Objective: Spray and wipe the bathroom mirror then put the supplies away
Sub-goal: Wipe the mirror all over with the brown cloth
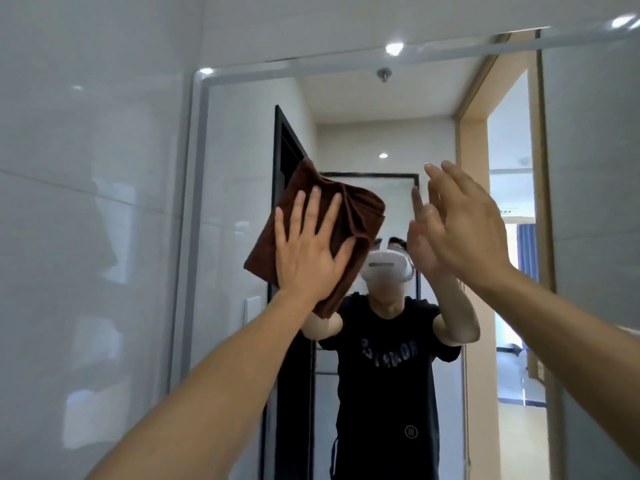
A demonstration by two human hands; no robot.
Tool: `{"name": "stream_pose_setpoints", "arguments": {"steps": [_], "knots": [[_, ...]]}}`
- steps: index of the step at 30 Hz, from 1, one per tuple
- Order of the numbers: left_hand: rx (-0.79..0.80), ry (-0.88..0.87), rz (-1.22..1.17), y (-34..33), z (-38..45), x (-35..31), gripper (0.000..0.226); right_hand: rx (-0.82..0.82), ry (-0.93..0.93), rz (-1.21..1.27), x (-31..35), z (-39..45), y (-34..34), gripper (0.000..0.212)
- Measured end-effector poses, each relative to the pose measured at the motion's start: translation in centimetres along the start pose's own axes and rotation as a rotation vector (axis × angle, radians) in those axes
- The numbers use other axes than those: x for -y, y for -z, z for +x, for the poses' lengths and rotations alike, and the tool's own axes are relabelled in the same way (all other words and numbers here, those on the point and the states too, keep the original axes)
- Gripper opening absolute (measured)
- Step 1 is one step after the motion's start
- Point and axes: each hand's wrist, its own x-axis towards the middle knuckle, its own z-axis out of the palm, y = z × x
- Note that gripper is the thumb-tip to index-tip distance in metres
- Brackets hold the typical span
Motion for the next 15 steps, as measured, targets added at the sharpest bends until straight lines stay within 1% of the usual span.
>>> {"name": "stream_pose_setpoints", "arguments": {"steps": [5,8,11,15], "knots": [[0.058,0.28,0.076,0.2,-1.5,10.7,0.078,0.012,0.081,-0.054,1.8,-0.6,-2.3,0.051],[0.046,0.409,0.072,0.3,-3.1,13.8,0.076,0.042,0.141,-0.062,2.4,-1.8,-3.3,0.054],[0.015,0.477,0.05,-0.3,-4.2,13.6,0.074,0.098,0.216,-0.091,2.1,-3.3,-3.4,0.057],[-0.003,0.696,-0.045,-0.2,-4.9,8.7,0.075,0.177,0.26,-0.129,0.5,-5.4,-2.7,0.057]]}}
